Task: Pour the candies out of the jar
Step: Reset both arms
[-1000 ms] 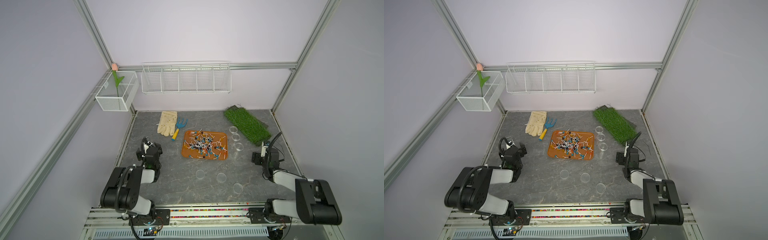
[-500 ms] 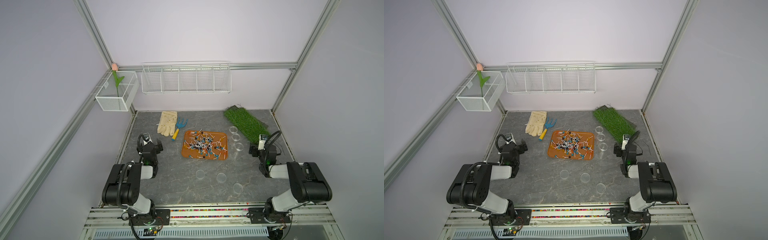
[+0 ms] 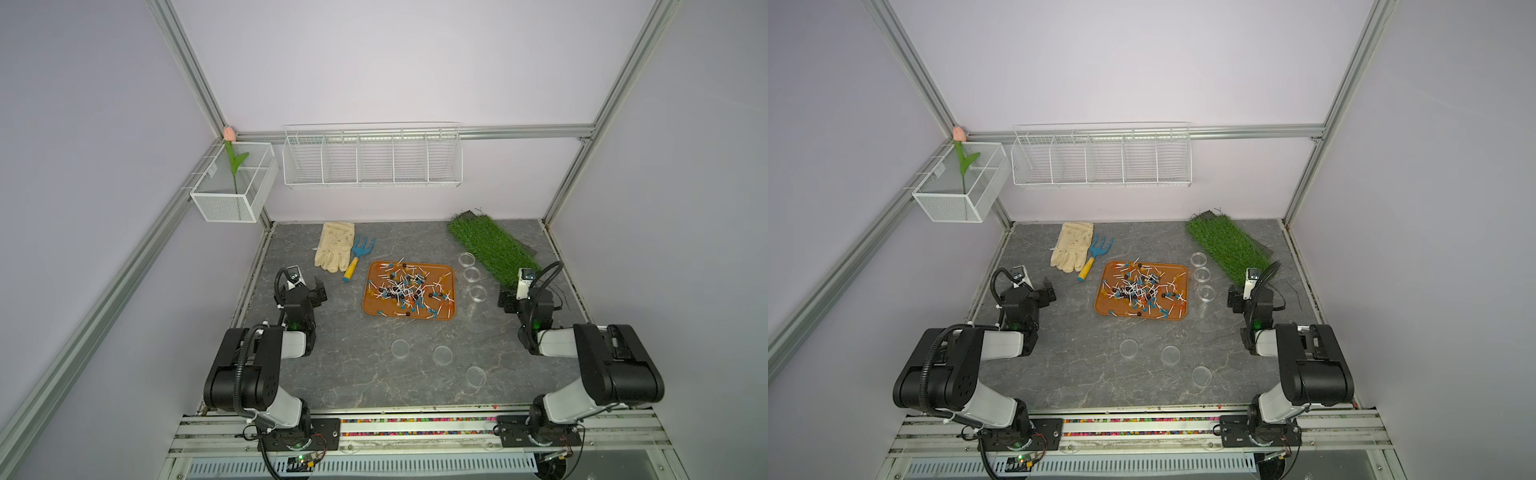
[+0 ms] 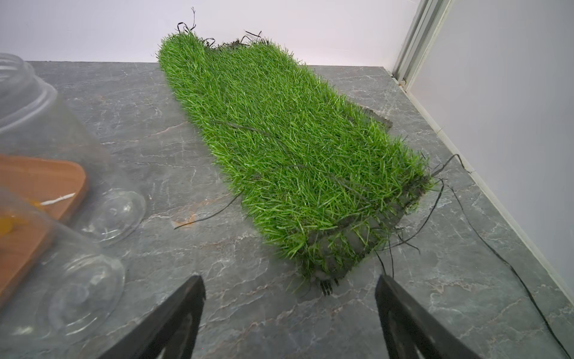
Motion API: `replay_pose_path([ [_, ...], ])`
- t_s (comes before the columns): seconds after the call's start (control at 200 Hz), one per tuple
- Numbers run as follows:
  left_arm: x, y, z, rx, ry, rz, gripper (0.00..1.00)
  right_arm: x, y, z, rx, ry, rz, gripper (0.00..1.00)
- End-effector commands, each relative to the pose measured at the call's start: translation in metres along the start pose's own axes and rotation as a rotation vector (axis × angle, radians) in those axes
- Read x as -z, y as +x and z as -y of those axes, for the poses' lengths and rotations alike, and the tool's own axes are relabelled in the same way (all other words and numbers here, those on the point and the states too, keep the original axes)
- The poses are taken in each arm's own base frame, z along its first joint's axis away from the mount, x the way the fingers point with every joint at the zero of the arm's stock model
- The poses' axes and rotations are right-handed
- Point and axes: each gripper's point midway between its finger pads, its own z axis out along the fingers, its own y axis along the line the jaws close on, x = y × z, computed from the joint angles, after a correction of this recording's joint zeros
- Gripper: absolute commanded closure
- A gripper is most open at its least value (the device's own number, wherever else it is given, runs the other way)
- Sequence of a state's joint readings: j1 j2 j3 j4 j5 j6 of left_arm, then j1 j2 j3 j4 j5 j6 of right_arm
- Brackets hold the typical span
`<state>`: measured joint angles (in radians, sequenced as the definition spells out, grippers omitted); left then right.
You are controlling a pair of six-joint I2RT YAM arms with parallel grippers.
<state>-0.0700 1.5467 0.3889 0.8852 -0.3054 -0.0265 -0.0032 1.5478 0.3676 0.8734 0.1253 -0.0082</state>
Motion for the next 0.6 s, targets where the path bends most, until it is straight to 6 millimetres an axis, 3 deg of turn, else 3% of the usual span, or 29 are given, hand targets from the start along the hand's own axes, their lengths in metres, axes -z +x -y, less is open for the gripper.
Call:
replay_pose_path([
  [0.0,-0.0027,-0.0047,-0.0001,0.023,0.011,0.013,0.01,-0.0006,-0.0132,-0.0025,0.012,-0.012,0.042,0.11],
  [0.595,0.0005,-0.0029,-0.0014,0.02,0.01,0.022,0.01,0.0019,-0.0135,-0.0018,0.015,-0.006,0.051,0.11],
])
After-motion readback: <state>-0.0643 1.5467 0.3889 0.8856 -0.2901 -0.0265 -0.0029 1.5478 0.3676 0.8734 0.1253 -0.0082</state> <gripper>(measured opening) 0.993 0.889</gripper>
